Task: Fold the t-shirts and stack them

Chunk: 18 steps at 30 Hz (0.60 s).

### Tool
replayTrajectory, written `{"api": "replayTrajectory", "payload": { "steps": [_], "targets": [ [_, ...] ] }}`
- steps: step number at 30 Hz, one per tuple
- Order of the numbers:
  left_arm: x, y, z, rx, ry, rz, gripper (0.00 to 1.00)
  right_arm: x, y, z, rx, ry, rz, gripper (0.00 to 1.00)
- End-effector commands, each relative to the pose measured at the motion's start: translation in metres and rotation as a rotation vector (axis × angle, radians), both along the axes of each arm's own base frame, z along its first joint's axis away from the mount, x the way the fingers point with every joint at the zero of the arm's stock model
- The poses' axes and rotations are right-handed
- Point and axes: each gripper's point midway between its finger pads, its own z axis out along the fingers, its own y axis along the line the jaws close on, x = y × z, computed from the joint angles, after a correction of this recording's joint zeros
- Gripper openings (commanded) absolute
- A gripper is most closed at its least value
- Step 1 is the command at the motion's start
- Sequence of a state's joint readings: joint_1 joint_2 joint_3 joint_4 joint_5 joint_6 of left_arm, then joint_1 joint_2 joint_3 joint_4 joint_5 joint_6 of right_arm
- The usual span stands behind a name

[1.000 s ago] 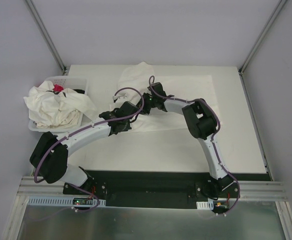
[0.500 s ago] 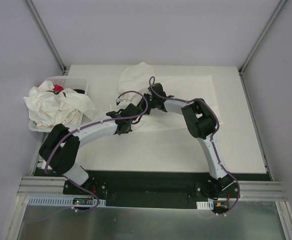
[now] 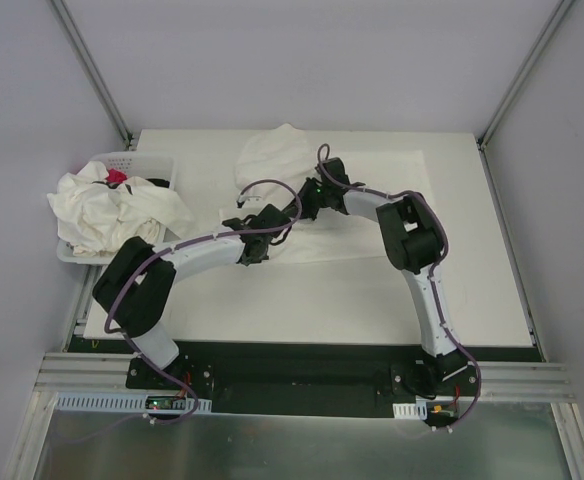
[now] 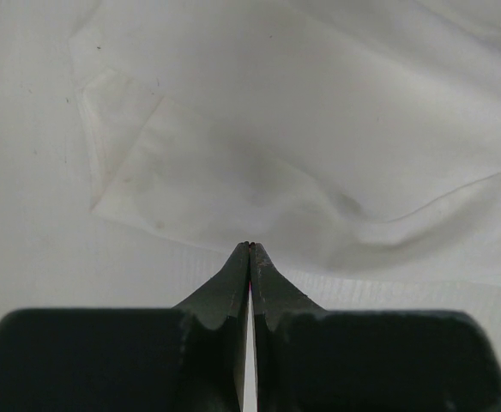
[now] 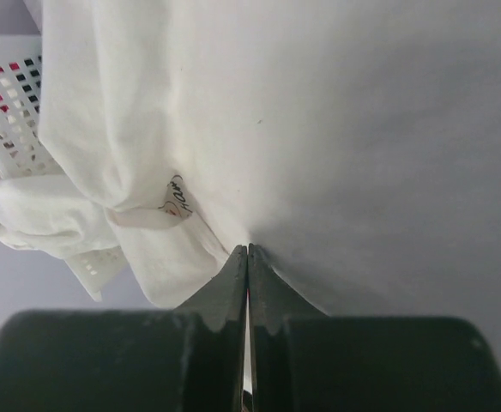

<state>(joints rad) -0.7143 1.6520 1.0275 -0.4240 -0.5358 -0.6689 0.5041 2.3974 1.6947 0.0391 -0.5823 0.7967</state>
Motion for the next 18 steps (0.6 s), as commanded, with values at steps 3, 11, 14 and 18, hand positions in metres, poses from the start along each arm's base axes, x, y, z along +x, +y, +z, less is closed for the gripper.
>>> {"api": "replayTrajectory", "payload": {
  "steps": [3, 11, 14, 18],
  "targets": [
    [0.011, -0.007, 0.003, -0.003, -0.033, 0.031, 0.00, 0.029, -0.018, 0.061, 0.029, -0.126, -0.034, 0.01],
    [0.020, -0.005, -0.005, 0.029, -0.044, 0.060, 0.00, 0.012, -0.004, 0.062, 0.042, -0.120, 0.022, 0.22],
    [0.027, -0.007, -0.003, 0.033, -0.058, 0.071, 0.00, 0.003, 0.002, 0.055, 0.043, -0.101, 0.037, 0.24],
    [0.036, -0.002, 0.001, 0.044, -0.081, 0.095, 0.00, -0.006, 0.010, 0.053, 0.054, -0.088, 0.057, 0.25]
  ]
}}
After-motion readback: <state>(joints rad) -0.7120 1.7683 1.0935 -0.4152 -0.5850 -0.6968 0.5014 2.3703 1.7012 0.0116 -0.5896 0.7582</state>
